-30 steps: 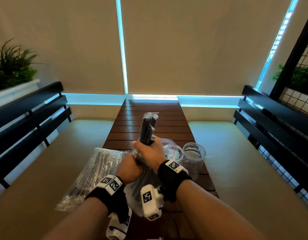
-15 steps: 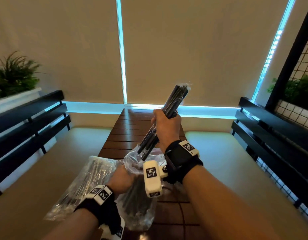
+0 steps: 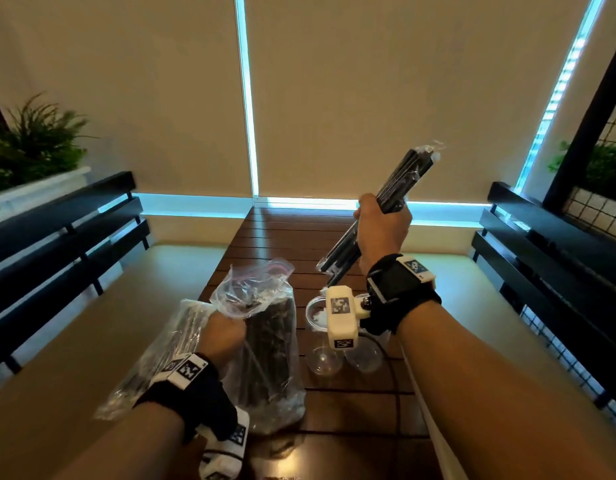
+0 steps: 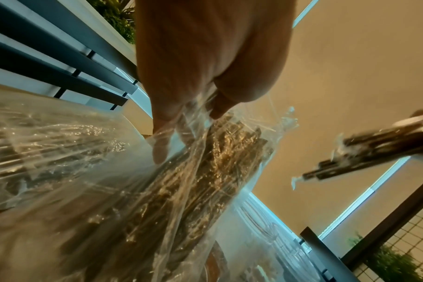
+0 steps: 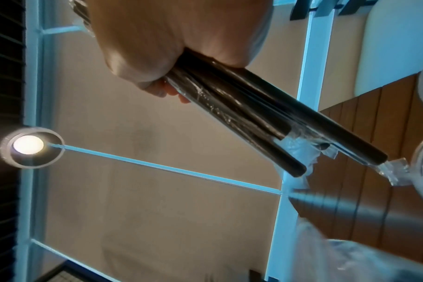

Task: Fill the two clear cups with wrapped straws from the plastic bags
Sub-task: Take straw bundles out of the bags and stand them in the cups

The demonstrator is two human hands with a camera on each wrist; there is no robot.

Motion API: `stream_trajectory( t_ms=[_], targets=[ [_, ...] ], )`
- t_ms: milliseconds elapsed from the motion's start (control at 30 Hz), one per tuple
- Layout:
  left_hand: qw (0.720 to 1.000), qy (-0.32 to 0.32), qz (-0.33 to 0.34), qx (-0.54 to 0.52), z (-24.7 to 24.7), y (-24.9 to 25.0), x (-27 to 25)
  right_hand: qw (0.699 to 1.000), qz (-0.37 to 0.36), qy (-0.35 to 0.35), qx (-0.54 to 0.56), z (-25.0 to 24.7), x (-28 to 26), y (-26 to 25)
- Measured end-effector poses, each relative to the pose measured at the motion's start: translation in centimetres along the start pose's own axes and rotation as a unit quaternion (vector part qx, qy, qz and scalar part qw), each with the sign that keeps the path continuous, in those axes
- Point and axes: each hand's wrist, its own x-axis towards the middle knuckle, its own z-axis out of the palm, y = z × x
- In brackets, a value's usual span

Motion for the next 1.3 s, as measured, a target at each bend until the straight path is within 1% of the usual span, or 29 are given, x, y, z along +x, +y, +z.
stream_trajectory(
  t_ms=[100,133,233,333,400,467,633,733,867,1000,1133,1200,1300],
  targets=[
    [1.0,0.018,0.006,-0.006,0.1,-0.3,0.7,0.998,0.007,-0.015,-0.057,0.0,-0.2,2.6],
    [1.0,0.018,-0.005,-0.002,0.1,-0.4,0.9,0.997,0.011,-0.023,-0.071,0.2,-0.4,3.6],
    [0.999,0.005,-0.039,0.006,0.2,-0.5,1.9,0.992,0.016,-0.05,-0.115,0.6,-0.9,6.0],
    [0.999,-0.006,-0.036,0.011,0.3,-1.3,3.3,0.986,0.015,-0.069,-0.148,0.9,-1.3,8.1],
    [0.999,-0.013,-0.045,0.017,0.4,-2.3,4.5,0.982,0.009,-0.072,-0.175,1.3,-1.2,9.4],
    [0.998,-0.02,-0.06,0.013,0.7,-3.1,5.3,0.98,0.003,-0.073,-0.187,1.8,-1.0,10.7],
    [0.998,-0.045,-0.047,0.011,1.4,-2.9,5.3,0.971,0.01,-0.102,-0.216,1.6,-1.3,14.7],
    [0.998,-0.026,-0.06,0.007,1.6,-3.0,5.4,0.965,0.031,-0.12,-0.232,0.9,-1.8,16.5],
    [0.998,-0.045,-0.046,-0.002,1.9,-2.7,5.3,0.96,0.056,-0.128,-0.244,0.4,-2.3,18.1],
    [0.996,-0.055,-0.061,-0.025,2.0,-2.6,5.3,0.964,0.049,-0.124,-0.229,0.5,-2.4,18.0],
    [0.996,-0.047,-0.065,-0.036,1.9,-2.7,5.3,0.971,0.04,-0.127,-0.197,0.3,-2.2,17.6],
    [0.996,-0.047,-0.07,-0.036,1.9,-2.9,5.3,0.966,0.02,-0.146,-0.214,0.2,-2.3,17.7],
    [0.995,-0.051,-0.069,-0.048,2.0,-2.9,5.3,0.954,-0.039,-0.165,-0.246,0.3,-2.3,18.2]
  ],
)
